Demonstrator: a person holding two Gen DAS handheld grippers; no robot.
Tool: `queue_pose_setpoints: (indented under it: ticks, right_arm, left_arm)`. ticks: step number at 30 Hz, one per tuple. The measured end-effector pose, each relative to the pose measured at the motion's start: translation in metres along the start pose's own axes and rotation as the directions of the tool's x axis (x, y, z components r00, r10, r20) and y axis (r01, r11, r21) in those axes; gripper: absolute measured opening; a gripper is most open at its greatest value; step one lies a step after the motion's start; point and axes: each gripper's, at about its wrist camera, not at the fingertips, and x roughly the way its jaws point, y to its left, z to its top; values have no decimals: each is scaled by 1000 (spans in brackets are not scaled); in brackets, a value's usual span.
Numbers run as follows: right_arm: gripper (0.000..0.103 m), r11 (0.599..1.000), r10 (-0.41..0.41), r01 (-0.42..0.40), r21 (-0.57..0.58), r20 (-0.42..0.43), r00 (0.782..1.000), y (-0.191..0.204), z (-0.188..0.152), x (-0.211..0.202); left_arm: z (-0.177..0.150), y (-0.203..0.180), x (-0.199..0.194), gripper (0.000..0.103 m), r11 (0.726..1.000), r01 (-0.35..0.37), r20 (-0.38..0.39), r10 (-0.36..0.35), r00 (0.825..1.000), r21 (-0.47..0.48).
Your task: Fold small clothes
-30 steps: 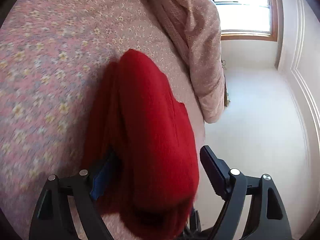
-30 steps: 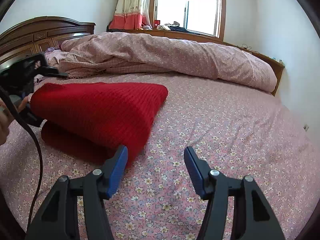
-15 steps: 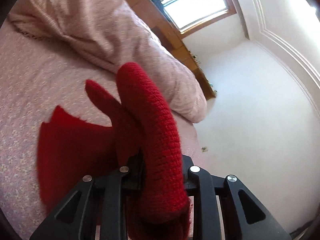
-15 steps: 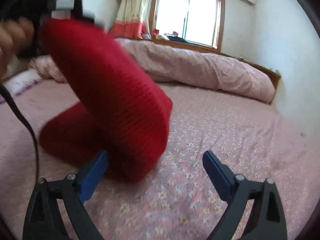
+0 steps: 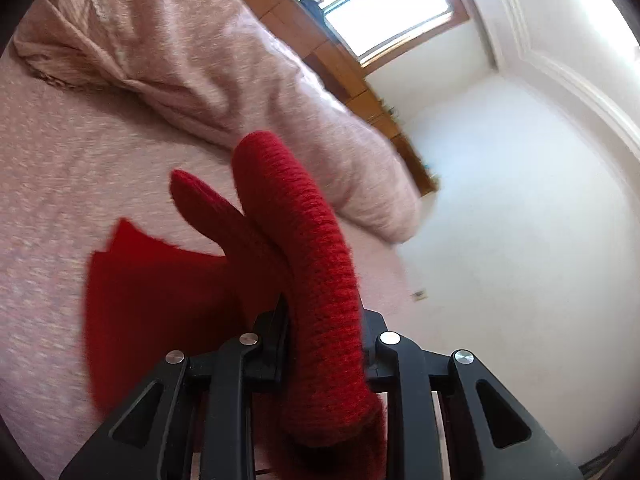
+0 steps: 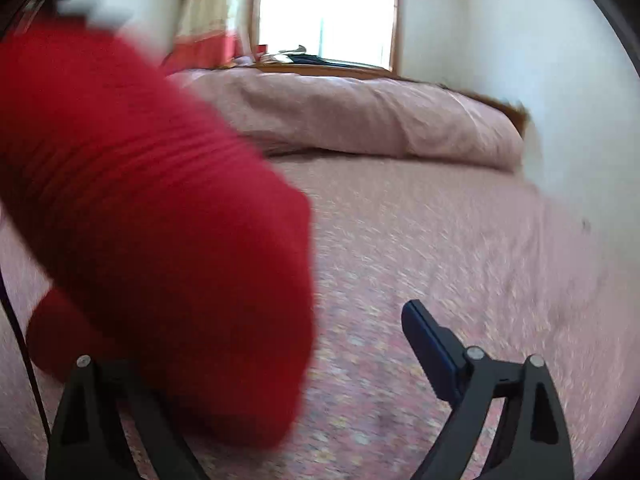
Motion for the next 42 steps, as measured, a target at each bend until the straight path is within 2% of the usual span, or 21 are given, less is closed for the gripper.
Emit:
queue_pose_setpoints:
  ticks: [2,4,7,9,11,12,13,15,17,18,21,24,27,31,33,35,36,37,39,40,42]
  right_arm:
    - [95,999,3,-5,-39,-38,999,-7,-3,0]
    - [95,988,-19,7,-154,-74,997,-3,-8,1]
    - [95,955,-69,55,-291,-37,997,5,-16,-10]
    - [95,931,-78,65,-359,-21,997,8,-23,-16]
    - [95,918,-72,60,-392,-16,997,7,-31,-25]
    - [95,918,-65,51,-394,-23,998,4,-33,-27]
    - [95,920,-61,42,-390,-36,997,-2,-36,-30]
    - [95,926,-57,30,-376,-62,996,-12,-37,-30]
    - [91,914,-173,127,-386,-87,981,-22,-44,-25]
    - [88,909,-220,165,-382,-102,970,-32,-46,-21]
    - [87,979,-105,71,-192,-175,979,-73,-41,-22]
    - [87,994,-59,41,-101,-179,982,-89,-32,-24]
    - [87,995,-10,-6,-96,-162,987,-88,-21,-26]
    - [84,984,112,-124,-130,-92,989,-68,-2,-39]
    - [81,965,191,-196,-177,-48,981,-53,12,-48]
    - [75,945,240,-240,-221,-28,970,-41,23,-47]
    - [65,937,245,-243,-249,-22,969,-35,27,-47]
    - [53,932,233,-226,-285,-10,973,-27,31,-45]
    - [37,923,214,-204,-326,-8,977,-18,36,-37]
    - [30,919,228,-221,-327,-19,974,-14,37,-33]
    - [22,914,282,-282,-292,-43,959,-11,36,-28]
  left_arm:
    - [-5,15,5,17,999,-50,-33,50,998,9]
    - [-12,30,13,16,992,-123,-76,124,989,17]
    - [-23,39,15,16,975,-214,-80,218,973,59]
    - [-33,40,16,16,941,-310,-69,321,945,132]
    - [-45,36,21,16,890,-397,-45,417,908,225]
    - [-52,33,23,16,863,-429,-33,453,891,266]
    - [-58,32,25,16,847,-444,-21,470,882,291]
    - [-66,31,24,16,826,-469,1,493,870,313]
    - [-67,34,23,17,810,-493,7,517,856,318]
    - [-66,36,24,17,812,-490,1,516,857,319]
    - [-64,42,22,20,826,-478,-9,504,864,298]
    - [-64,42,22,24,803,-501,17,525,851,322]
    - [-67,36,19,27,762,-539,53,560,827,359]
    - [-66,28,10,27,749,-553,89,563,822,365]
    - [-64,23,1,27,746,-568,114,568,815,348]
    - [-63,11,-8,27,722,-598,170,578,798,348]
    - [-62,2,-15,27,724,-601,197,570,797,338]
    - [-61,-4,-18,27,729,-599,211,562,800,331]
    - [-63,-18,-23,27,740,-582,234,532,813,339]
    - [-65,-25,-23,27,737,-575,243,521,818,356]
    - [-71,-32,-20,27,715,-583,260,522,812,386]
